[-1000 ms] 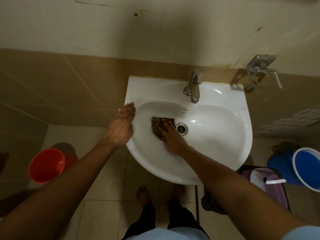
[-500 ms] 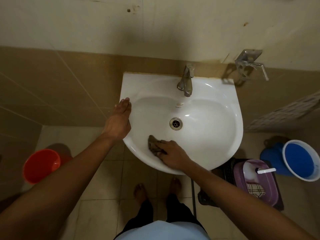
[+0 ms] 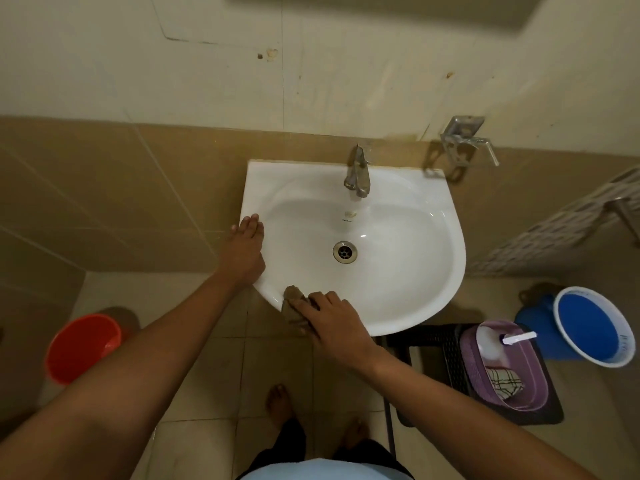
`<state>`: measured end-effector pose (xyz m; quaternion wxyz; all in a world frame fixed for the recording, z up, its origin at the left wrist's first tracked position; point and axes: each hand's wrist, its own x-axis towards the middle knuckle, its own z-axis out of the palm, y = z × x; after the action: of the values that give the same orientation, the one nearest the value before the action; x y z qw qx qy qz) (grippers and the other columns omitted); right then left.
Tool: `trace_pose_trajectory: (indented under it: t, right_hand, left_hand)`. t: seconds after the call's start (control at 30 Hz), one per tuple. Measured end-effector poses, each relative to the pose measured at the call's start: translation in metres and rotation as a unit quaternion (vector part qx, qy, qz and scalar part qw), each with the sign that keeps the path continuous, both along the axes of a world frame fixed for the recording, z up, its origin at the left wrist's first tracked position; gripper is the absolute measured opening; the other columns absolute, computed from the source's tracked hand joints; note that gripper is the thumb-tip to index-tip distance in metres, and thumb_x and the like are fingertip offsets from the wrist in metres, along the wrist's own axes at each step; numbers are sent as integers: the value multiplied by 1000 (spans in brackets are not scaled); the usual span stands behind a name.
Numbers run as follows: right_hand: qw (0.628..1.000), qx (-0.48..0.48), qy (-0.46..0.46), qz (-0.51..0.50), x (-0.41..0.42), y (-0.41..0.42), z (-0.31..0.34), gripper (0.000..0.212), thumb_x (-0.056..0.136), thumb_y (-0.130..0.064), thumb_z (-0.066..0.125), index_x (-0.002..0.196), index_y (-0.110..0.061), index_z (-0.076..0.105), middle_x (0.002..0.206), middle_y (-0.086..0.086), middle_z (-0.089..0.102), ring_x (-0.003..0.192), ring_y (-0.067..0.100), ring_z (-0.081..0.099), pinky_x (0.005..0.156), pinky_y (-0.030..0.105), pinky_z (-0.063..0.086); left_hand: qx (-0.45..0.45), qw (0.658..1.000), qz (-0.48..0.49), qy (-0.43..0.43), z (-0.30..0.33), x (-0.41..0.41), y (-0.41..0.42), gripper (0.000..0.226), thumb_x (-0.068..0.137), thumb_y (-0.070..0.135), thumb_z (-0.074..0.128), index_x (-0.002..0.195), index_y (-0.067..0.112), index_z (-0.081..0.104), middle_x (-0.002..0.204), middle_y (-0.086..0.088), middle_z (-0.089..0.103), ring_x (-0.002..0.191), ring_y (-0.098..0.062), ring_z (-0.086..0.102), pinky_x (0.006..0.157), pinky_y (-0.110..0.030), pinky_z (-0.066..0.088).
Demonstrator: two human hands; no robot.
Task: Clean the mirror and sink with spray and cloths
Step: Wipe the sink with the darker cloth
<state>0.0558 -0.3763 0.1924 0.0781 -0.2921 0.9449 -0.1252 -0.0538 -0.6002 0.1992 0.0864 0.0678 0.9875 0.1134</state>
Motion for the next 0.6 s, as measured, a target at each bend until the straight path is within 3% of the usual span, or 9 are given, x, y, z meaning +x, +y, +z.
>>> trace_pose_trajectory:
  t: [0.17, 0.23, 0.3, 0.37, 0.43, 0.53, 0.6]
  right_hand:
    - [998, -55, 23, 23, 2, 12, 17, 51, 87, -12, 64, 134, -26, 52, 103, 5, 61, 87, 23, 55, 62, 31, 38]
    - [995, -80, -33, -42, -4, 22, 26, 40, 87, -12, 59, 122, -29, 60, 100, -1, 62, 89, 19, 57, 67, 28, 36]
    - [974, -124, -119, -151, -11, 42, 36, 32, 85, -11, 57, 106, -34, 64, 92, -9, 66, 87, 16, 63, 70, 30, 46]
    - [919, -228, -190, -259, -15, 69, 48, 29, 84, -8, 61, 98, -33, 65, 88, -12, 69, 82, 11, 67, 70, 25, 54]
    - [848, -345, -249, -317, -8, 98, 61, 27, 86, -2, 66, 98, -26, 66, 90, -9, 71, 83, 8, 68, 67, 15, 54]
    - [759, -463, -289, -356, 12, 130, 74, 23, 87, 1, 68, 96, -21, 67, 95, -2, 72, 91, 16, 69, 76, 28, 60]
    - [729, -495, -290, -373, 26, 146, 77, 22, 88, 0, 69, 96, -21, 68, 95, 0, 73, 93, 20, 69, 79, 34, 60]
  left_hand:
    - [-26, 999, 28, -11, 7, 21, 9, 69, 88, 2, 40, 151, -1, 12, 161, -16, 3, 149, -29, 3, 121, -43, 6]
    - [-22, 999, 38, -4, 9, 32, 14, 70, 86, 0, 40, 151, -1, 13, 161, -16, 5, 149, -28, 3, 122, -43, 7]
    - [-2, 999, 47, 11, 11, 45, 23, 72, 83, -2, 41, 150, -1, 15, 161, -16, 8, 149, -28, 6, 122, -44, 8]
    - [19, 998, 57, 26, 13, 61, 33, 72, 82, -3, 40, 150, -1, 16, 160, -15, 10, 149, -28, 6, 122, -44, 7]
    - [40, 997, 61, 36, 15, 77, 46, 72, 82, -3, 39, 150, 0, 17, 160, -15, 10, 149, -27, 6, 122, -42, 6]
    - [70, 994, 74, 41, 19, 96, 74, 71, 83, -4, 37, 151, 3, 17, 161, -13, 10, 150, -25, 6, 122, -39, 4]
    - [79, 993, 75, 42, 24, 107, 94, 69, 83, -4, 37, 150, 5, 23, 160, -10, 16, 149, -23, 8, 123, -38, 4]
